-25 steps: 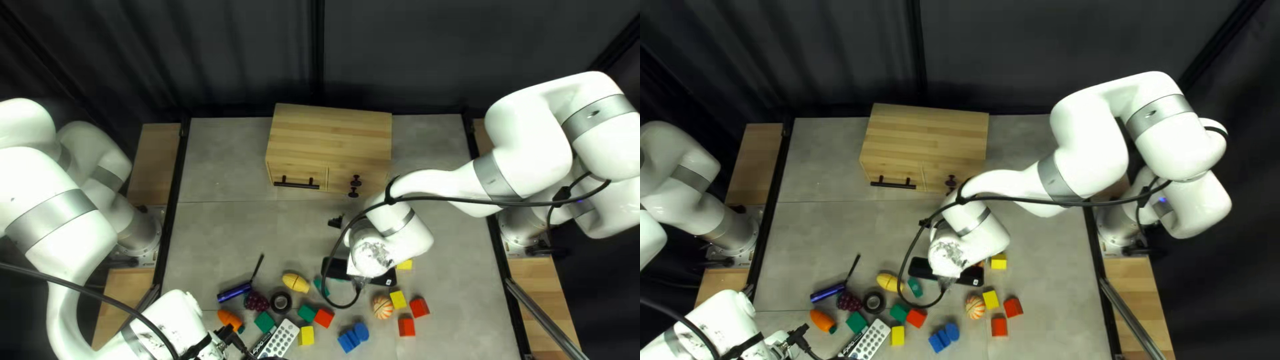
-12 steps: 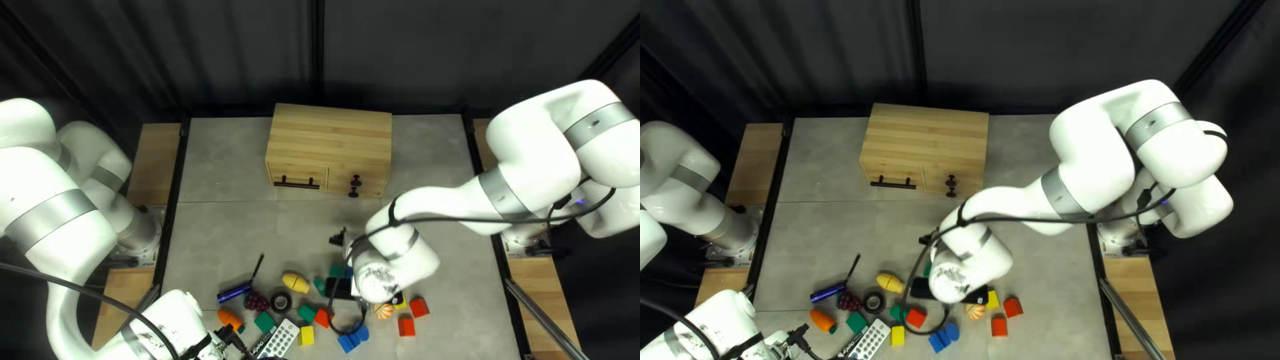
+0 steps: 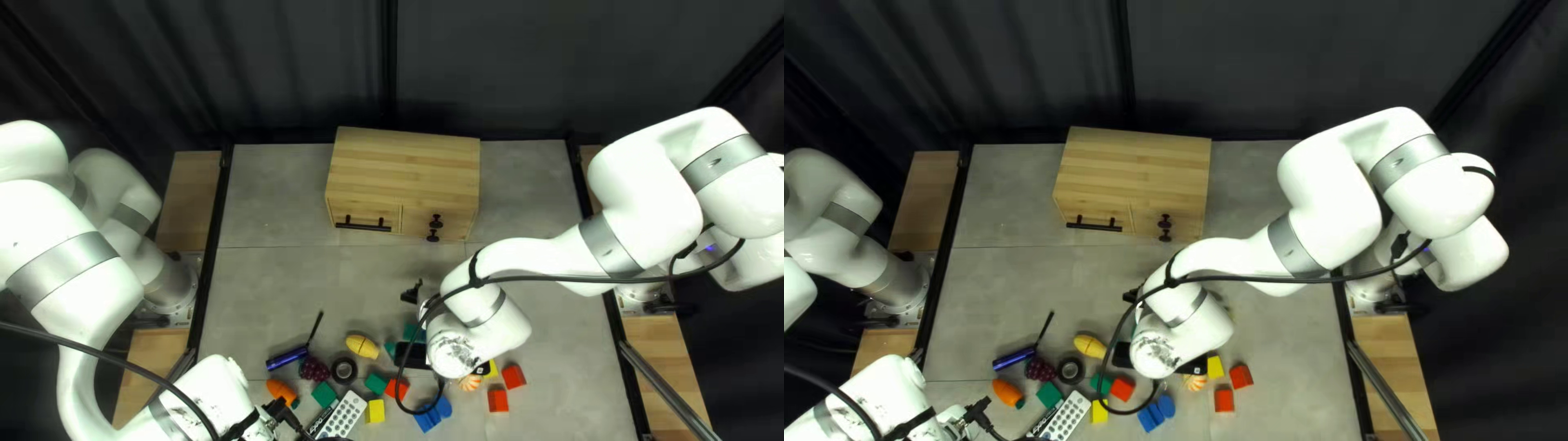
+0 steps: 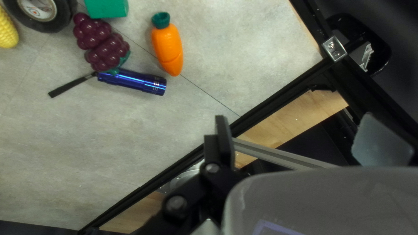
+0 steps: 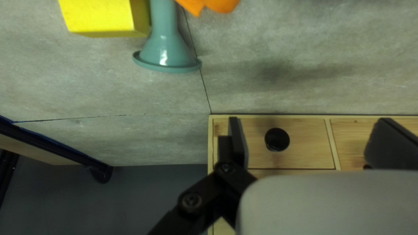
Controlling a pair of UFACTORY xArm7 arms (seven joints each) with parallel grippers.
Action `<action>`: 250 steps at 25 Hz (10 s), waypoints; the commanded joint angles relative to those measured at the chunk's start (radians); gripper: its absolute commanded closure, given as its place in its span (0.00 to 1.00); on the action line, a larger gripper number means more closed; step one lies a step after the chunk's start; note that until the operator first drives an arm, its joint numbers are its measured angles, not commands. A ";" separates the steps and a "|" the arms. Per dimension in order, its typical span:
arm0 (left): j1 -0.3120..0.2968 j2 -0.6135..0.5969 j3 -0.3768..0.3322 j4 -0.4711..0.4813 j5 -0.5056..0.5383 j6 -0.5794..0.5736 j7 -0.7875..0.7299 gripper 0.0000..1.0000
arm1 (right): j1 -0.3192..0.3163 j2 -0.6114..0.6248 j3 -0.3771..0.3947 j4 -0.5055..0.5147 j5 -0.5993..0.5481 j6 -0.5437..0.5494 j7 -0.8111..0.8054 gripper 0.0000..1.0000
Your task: Open drawers and place objects into drawer and close
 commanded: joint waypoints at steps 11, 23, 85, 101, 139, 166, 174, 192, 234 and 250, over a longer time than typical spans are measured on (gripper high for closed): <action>0.000 0.000 0.000 0.000 0.000 0.000 0.000 0.00 | -0.038 -0.034 -0.026 -0.071 -0.020 -0.067 -0.003 0.00; 0.000 0.000 0.000 0.000 0.000 0.000 0.000 0.00 | -0.064 -0.032 -0.044 -0.105 -0.042 -0.121 -0.013 0.00; 0.000 0.000 0.000 0.000 0.000 0.000 0.000 0.00 | -0.178 0.035 -0.105 -0.102 -0.069 -0.222 -0.125 0.00; 0.000 0.000 0.000 0.000 0.000 0.000 0.000 0.00 | -0.187 0.044 -0.110 -0.098 -0.067 -0.228 -0.128 0.35; 0.000 0.000 0.000 0.000 0.000 0.000 0.000 0.00 | -0.172 0.039 -0.107 -0.105 -0.085 -0.222 -0.121 1.00; 0.000 0.000 0.000 0.000 0.000 0.000 0.000 0.00 | -0.146 0.052 -0.096 -0.076 -0.087 -0.192 -0.111 1.00; 0.000 0.000 0.000 0.000 0.000 0.000 0.000 0.00 | -0.135 0.063 -0.089 -0.062 -0.084 -0.182 -0.104 1.00; 0.000 0.000 0.000 0.000 0.000 0.000 0.000 0.00 | -0.112 0.070 -0.073 -0.043 -0.078 -0.167 -0.091 1.00; 0.000 0.000 0.000 0.000 0.000 0.000 0.000 0.00 | -0.094 0.128 -0.048 0.035 -0.059 -0.154 -0.112 1.00; 0.000 0.000 0.000 0.000 0.000 0.000 0.000 0.00 | -0.099 0.133 -0.036 0.075 -0.032 -0.153 -0.128 1.00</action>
